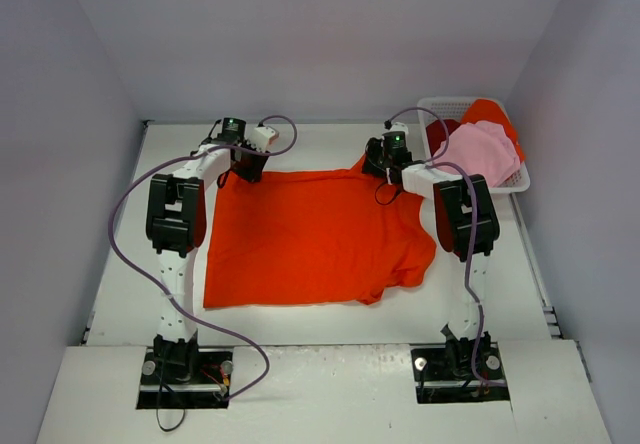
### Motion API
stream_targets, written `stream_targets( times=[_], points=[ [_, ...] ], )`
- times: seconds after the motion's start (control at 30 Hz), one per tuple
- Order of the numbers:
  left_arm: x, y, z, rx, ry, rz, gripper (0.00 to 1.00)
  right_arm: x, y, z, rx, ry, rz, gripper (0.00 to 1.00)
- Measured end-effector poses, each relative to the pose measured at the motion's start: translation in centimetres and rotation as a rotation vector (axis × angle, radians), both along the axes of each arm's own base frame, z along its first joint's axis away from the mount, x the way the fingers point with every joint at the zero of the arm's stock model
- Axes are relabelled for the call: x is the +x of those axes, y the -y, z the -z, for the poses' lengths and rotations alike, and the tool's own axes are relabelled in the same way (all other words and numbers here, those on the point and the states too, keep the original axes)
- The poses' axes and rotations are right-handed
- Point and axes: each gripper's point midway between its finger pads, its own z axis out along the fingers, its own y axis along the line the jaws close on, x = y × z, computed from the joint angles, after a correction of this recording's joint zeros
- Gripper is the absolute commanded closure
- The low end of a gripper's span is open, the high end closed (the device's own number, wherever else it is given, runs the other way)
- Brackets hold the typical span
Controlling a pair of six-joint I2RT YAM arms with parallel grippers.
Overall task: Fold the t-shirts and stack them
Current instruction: Flatten the tshirt out
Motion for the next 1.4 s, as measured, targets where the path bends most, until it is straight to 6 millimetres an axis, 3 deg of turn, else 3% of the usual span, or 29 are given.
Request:
stream_targets(
  times=[0.2, 0.33, 0.53, 0.8, 1.13, 1.3, 1.4],
  points=[
    [-0.01, 0.0, 0.0, 0.0, 0.0, 0.0, 0.75, -0.01, 0.01, 0.01, 0.001, -0.001, -0.001, 0.55],
    [-0.01, 0.0, 0.0, 0.0, 0.0, 0.0, 0.75, -0.01, 0.01, 0.01, 0.001, -0.001, -0.001, 0.67],
    [0.0, 0.0, 0.0, 0.0, 0.0, 0.0, 0.75, -0.02, 0.0, 0.01, 0.002, -0.001, -0.001, 0.69],
    [-0.01, 0.0, 0.01, 0.0, 0.0, 0.0, 0.75, 0.0, 0.04, 0.01, 0.001, -0.001, -0.001, 0.79],
    [-0.01, -0.01, 0.03, 0.0, 0.0, -0.001, 0.75, 0.0, 0.08, 0.02, 0.002, -0.002, -0.001, 0.99],
    [-0.04, 0.14, 0.05, -0.001, -0.002, -0.004, 0.92, -0.01, 0.07, 0.02, 0.003, -0.002, -0.002, 1.0],
    [0.03, 0.22, 0.12, 0.001, 0.003, -0.005, 0.93, -0.02, 0.07, 0.03, 0.003, -0.003, -0.002, 1.0]
  ],
)
